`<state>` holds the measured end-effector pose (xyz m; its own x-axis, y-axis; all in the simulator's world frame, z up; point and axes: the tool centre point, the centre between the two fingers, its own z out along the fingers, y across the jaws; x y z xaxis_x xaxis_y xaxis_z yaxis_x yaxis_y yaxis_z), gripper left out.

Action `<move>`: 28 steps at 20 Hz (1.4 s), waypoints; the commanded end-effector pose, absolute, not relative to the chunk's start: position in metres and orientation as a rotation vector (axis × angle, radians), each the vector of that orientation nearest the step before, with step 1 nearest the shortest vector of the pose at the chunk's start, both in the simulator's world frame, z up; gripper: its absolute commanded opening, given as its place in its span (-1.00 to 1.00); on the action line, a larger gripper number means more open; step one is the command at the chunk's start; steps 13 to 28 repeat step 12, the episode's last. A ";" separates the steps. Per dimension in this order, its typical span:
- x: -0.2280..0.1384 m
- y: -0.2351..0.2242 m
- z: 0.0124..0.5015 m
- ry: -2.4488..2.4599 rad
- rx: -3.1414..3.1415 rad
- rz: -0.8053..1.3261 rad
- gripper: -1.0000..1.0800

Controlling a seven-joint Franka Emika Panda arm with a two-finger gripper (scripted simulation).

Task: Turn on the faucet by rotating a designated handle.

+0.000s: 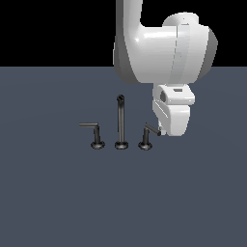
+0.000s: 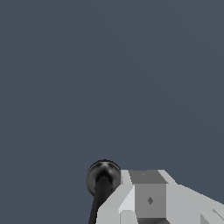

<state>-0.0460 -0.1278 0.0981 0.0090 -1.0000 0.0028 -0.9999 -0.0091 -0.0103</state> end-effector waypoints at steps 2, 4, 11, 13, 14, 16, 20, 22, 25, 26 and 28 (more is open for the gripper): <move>-0.052 -0.117 0.098 2.205 -2.232 -0.011 -1.00; -0.057 -0.110 0.098 2.205 -2.233 -0.008 -1.00; -0.075 -0.084 0.098 2.207 -2.235 -0.001 -1.00; -0.075 -0.084 0.098 2.207 -2.235 -0.001 -1.00; -0.075 -0.084 0.098 2.207 -2.235 -0.001 -1.00; -0.075 -0.084 0.098 2.207 -2.235 -0.001 -1.00; -0.075 -0.084 0.098 2.207 -2.235 -0.001 -1.00; -0.075 -0.084 0.098 2.207 -2.235 -0.001 -1.00; -0.075 -0.084 0.098 2.207 -2.235 -0.001 -1.00; -0.075 -0.084 0.098 2.207 -2.235 -0.001 -1.00; -0.075 -0.084 0.098 2.207 -2.235 -0.001 -1.00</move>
